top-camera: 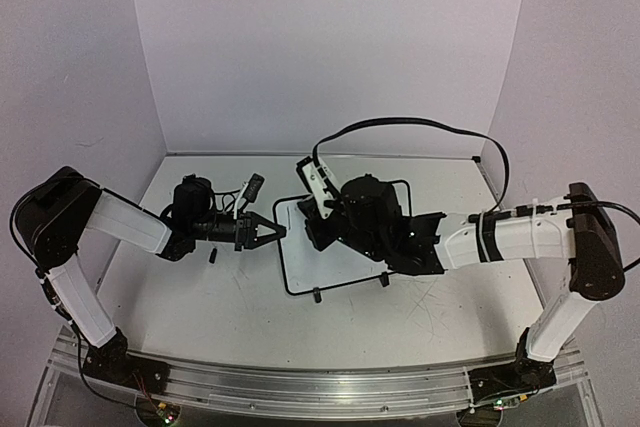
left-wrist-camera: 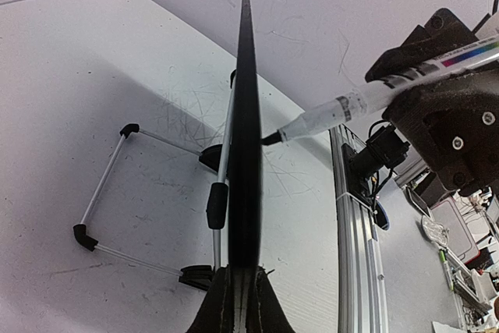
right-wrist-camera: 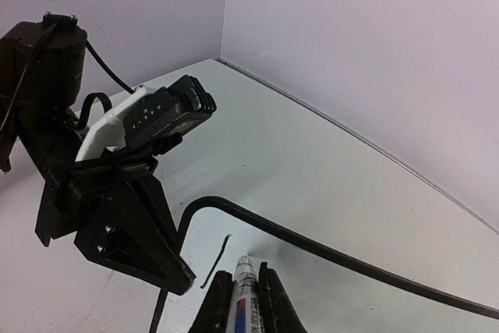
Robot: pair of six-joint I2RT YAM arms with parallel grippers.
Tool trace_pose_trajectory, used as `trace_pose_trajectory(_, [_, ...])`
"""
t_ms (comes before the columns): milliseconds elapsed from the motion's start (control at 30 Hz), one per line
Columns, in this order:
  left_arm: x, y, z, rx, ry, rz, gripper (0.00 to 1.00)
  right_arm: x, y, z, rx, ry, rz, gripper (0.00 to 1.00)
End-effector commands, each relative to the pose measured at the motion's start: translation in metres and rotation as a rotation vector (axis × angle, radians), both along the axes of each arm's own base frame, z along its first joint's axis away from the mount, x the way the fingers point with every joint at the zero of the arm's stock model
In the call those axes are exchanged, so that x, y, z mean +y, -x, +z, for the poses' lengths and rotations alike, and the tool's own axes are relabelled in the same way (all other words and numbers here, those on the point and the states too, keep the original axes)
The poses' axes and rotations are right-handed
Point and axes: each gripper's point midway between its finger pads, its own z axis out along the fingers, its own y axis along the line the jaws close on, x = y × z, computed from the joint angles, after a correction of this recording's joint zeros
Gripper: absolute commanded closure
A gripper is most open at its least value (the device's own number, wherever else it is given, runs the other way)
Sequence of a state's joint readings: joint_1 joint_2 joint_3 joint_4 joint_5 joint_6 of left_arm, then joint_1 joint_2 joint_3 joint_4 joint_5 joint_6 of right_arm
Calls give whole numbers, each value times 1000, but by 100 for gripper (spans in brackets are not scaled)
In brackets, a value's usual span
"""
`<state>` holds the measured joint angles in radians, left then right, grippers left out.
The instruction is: Write a sentence on the whiteboard
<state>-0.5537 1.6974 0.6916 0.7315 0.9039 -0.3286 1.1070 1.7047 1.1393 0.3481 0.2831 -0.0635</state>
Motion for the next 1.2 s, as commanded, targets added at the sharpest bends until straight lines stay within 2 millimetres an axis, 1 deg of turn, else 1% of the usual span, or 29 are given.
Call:
trace_pose_trajectory(0, [1, 1, 22, -67, 34, -5, 100, 5, -10, 19, -33, -46, -27, 100])
trace_pose_trajectory(400, [0, 1, 22, -65, 34, -8, 100, 2, -12, 25, -50, -48, -44, 100])
trace_pose_trajectory(567, [0, 0, 23, -66, 34, -9, 100, 3, -13, 16, -44, -32, -44, 100])
trace_pose_trajectory(1167, [0, 1, 24, -68, 35, -9, 100, 9, -5, -12, 31, -14, -1, 100])
